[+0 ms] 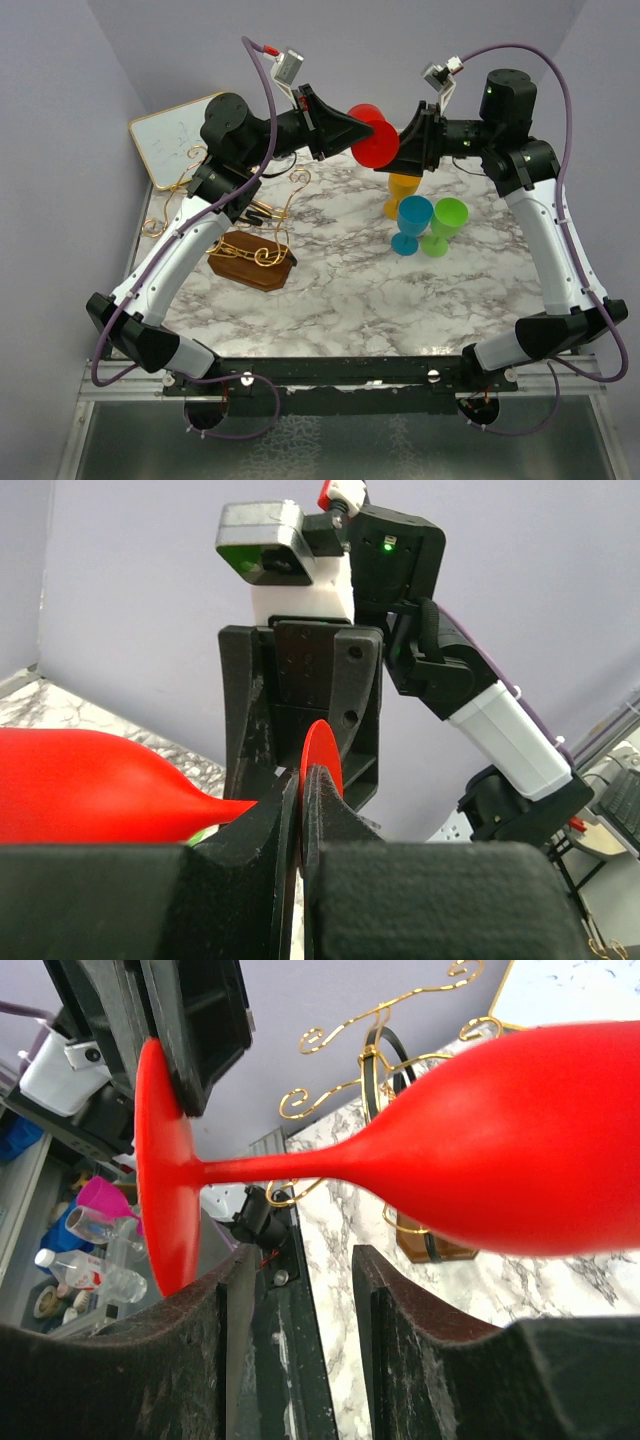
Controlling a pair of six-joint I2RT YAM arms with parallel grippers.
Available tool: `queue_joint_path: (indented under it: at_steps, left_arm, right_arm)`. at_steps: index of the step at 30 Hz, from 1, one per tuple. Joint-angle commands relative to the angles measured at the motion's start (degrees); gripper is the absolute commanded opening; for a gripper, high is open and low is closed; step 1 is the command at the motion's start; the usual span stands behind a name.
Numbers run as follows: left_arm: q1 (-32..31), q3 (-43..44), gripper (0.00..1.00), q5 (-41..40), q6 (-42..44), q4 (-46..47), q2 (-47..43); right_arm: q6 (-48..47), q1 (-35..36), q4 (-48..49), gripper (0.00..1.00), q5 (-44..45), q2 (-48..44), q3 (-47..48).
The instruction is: Take the wine glass off the wine glass rack
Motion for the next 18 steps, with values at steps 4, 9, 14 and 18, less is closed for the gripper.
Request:
queue_joint_path:
  at_steps: [4,9,14,18]
  left_arm:
    - [-0.1,2.7,0.0,-3.2,3.3,-0.8,-0.3]
    - [-0.2,1.6,0.0,-2.0,1.9,1.2,0.3]
    - [-0.1,0.6,0.0,-0.9,1.3,2.2,0.0]
    - [-0.2,-0.3,0.0,-0.7,1.7,1.9,-0.7]
  right_arm:
    - [-1.7,0.7,-0.6,0.43,-1.4,-4.8,-2.3]
    - [-0.4,0.8,0.8,0.43,-2.1,-4.7,-1.8]
    - [0.6,0.8,1.4,0.41,-1.5,-2.8,0.1]
    - [1.8,0.8,2.8,0.41,-1.7,-1.4,1.4]
